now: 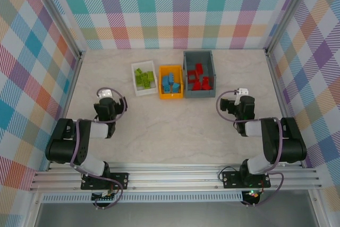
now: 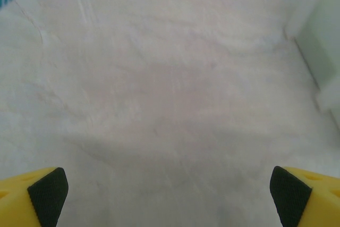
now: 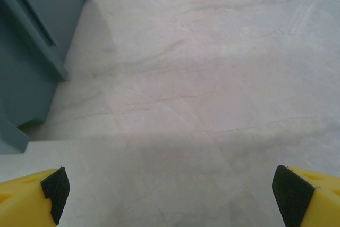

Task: Sort the legos into containers by color

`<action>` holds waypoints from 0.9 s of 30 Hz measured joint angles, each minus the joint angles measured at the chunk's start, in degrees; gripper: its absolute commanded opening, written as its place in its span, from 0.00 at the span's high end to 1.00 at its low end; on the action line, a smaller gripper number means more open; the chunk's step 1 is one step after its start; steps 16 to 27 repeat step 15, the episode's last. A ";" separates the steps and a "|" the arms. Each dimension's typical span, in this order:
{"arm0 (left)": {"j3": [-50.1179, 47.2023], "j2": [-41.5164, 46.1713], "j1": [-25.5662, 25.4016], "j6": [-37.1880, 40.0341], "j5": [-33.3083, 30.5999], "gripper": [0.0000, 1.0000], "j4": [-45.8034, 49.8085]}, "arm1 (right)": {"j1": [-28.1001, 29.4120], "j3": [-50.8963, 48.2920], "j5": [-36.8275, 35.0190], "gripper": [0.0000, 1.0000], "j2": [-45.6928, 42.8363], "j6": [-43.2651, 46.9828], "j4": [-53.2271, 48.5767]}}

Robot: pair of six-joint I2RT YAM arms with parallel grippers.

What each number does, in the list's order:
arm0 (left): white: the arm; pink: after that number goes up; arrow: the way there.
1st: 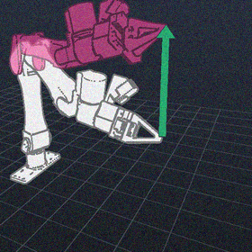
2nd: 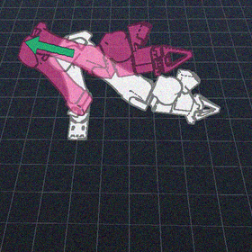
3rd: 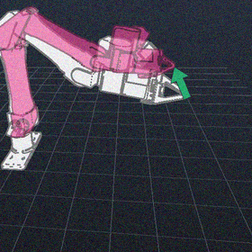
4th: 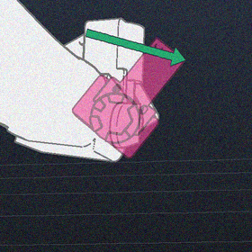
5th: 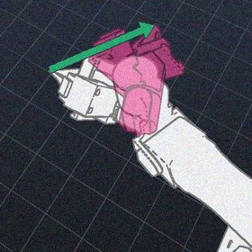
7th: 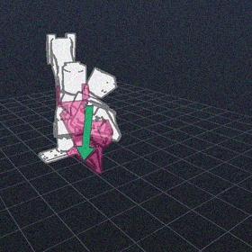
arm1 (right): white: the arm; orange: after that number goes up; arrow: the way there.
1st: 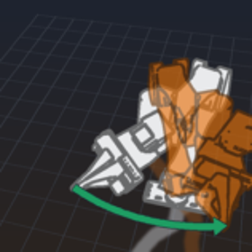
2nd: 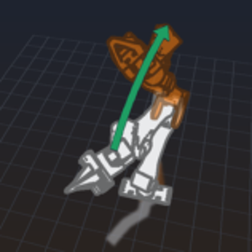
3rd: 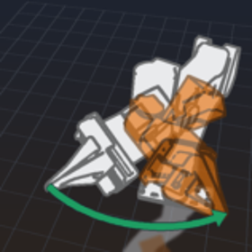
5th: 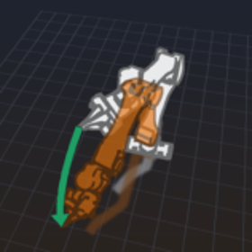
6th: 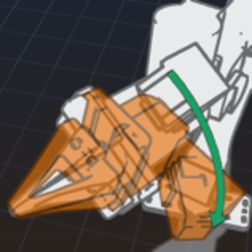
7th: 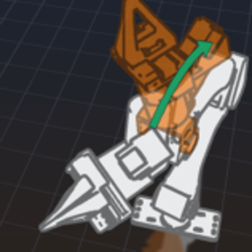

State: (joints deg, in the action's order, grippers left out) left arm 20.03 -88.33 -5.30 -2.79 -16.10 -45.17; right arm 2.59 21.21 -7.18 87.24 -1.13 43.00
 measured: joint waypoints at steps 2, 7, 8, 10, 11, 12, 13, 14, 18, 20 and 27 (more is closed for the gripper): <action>0.15 -0.96 -0.20 0.52 0.11 0.00 0.55 | -0.17 0.33 0.87 0.00 0.00 0.11 0.72; 1.99 -1.31 -0.20 0.94 0.22 0.00 -1.38 | -0.76 1.09 1.57 0.00 0.00 0.09 1.46; 1.99 -1.31 -0.20 0.94 0.22 0.00 -1.62 | -0.76 1.09 1.70 0.00 0.00 0.09 1.55; 1.99 -1.31 -0.20 0.94 0.22 0.00 -1.55 | -0.76 1.09 1.81 0.00 0.00 0.09 1.57; 1.99 -1.31 -0.20 0.94 0.22 0.00 -1.57 | -0.76 1.09 1.90 0.00 0.00 0.09 1.57; 1.99 -1.31 -0.20 0.94 0.22 0.00 -1.57 | -0.76 1.09 1.90 0.00 0.00 0.09 1.57; 1.99 -1.31 -0.20 0.94 0.22 0.00 -1.55 | -0.76 1.09 1.90 0.00 0.00 0.09 1.57; 1.99 -1.31 -0.20 0.94 0.22 0.00 -1.55 | -0.76 1.09 1.90 0.00 0.00 0.09 1.57; 1.99 -1.31 -0.20 0.94 0.22 0.00 -1.57 | -0.76 1.09 1.90 0.00 0.00 0.09 1.57; 1.99 -1.31 -0.20 0.94 0.22 0.00 -1.57 | -0.76 1.09 1.90 0.00 0.00 0.09 1.57; 1.99 -1.31 -0.20 0.94 0.22 0.00 -1.57 | -0.76 1.09 1.90 0.00 0.00 0.09 1.57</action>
